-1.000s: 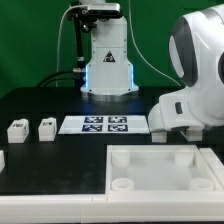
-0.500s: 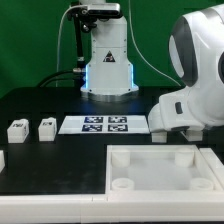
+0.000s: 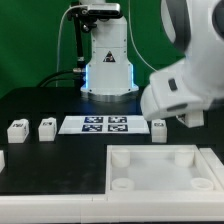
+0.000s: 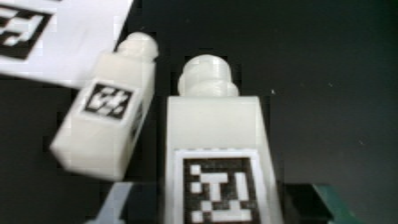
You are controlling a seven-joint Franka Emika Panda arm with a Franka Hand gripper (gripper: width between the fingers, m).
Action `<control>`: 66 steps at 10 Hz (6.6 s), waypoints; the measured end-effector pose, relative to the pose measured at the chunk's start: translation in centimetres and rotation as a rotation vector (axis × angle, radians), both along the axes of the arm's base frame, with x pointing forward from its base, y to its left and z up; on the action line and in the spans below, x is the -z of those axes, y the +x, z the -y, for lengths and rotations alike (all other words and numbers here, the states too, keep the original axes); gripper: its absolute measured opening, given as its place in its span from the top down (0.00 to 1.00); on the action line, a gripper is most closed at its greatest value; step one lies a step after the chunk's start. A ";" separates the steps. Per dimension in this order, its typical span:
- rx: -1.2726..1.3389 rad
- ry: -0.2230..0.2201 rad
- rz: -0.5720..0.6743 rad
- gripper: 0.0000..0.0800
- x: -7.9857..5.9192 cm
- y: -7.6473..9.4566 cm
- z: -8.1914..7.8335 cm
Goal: Assemble one leg
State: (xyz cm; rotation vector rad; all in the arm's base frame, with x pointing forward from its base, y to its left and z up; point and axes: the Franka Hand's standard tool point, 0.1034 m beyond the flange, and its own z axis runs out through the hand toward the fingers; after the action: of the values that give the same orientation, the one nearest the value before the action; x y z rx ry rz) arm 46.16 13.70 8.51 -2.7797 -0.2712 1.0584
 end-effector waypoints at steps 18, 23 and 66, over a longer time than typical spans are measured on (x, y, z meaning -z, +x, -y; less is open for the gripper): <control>0.109 0.067 1.274 0.64 -9.7 13.3 2.4; 0.104 0.089 1.321 0.64 -5.5 16.3 2.1; 0.137 0.071 1.197 0.19 -1.7 16.4 2.9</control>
Offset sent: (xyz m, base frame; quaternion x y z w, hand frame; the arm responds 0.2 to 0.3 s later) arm 0.0414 -0.0085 0.0477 -0.0349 0.2533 -0.0031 0.9667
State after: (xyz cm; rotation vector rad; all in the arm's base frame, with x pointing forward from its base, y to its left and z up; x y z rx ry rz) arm 62.53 10.81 10.26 -2.9128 -0.2118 -0.7219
